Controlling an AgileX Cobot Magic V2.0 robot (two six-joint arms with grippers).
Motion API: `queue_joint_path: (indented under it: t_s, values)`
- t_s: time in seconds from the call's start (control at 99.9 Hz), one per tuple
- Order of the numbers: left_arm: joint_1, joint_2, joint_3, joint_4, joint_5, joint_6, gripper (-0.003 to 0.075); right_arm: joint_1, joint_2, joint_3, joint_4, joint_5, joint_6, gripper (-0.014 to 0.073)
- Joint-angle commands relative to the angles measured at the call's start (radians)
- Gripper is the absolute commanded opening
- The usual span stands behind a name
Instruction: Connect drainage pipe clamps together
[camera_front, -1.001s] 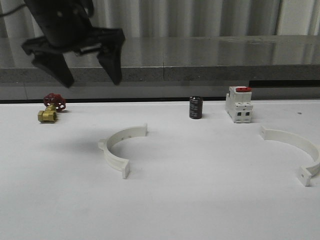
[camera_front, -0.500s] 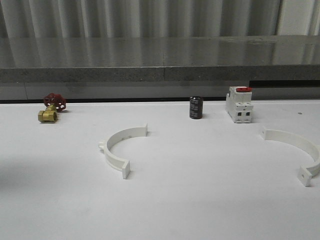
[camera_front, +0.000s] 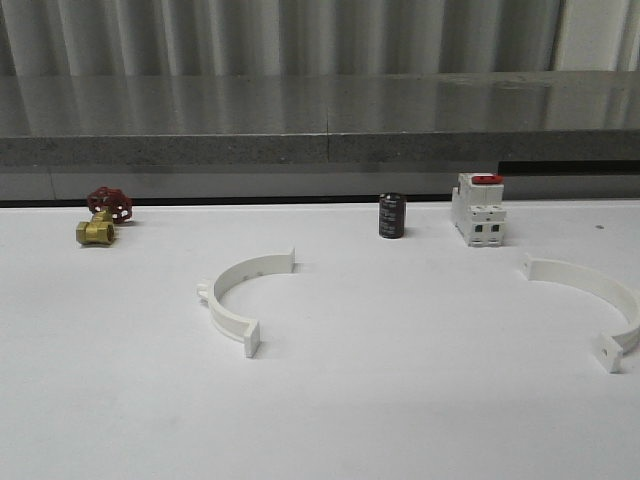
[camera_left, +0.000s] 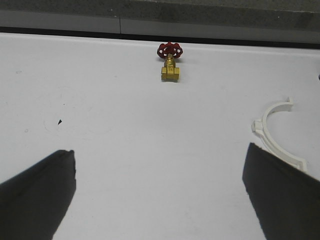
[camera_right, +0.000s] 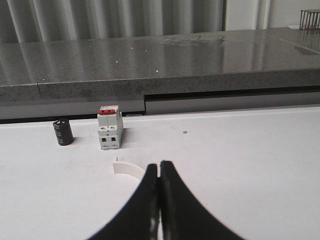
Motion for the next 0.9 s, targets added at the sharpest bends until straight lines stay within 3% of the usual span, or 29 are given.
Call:
queue_joint_path:
  t_s: [0.0,0.15,0.29,0.56,0.751,0.891]
  values:
    - [0.002,-0.092,0.026,-0.017,-0.076,-0.001,0.0659,-0.004,-0.02,-0.016,0.0,-0.089,-0.009,-0.0068]
    - [0.002,-0.218,0.086,-0.017,-0.056,-0.001,0.0617,-0.004,-0.02,-0.016,0.0,-0.091,-0.009,-0.0068]
    - [0.002,-0.28,0.104,-0.017,-0.041,-0.001,0.0487,-0.004,-0.02,-0.016,0.0,-0.095,-0.009,-0.0068]
    - [0.002,-0.291,0.105,-0.017,-0.041,-0.001,-0.0022,-0.004,-0.02,-0.019,0.0,-0.231,-0.01,-0.0068]
    - [0.002,-0.291,0.105,-0.017,-0.041,-0.001,-0.0021,-0.004,0.023,-0.147,0.0,-0.064,-0.01,-0.0068]
    - [0.002,-0.291,0.105,-0.017,-0.041,-0.001,-0.0021,-0.004,0.169,-0.31,0.0,0.036,-0.01,-0.0068]
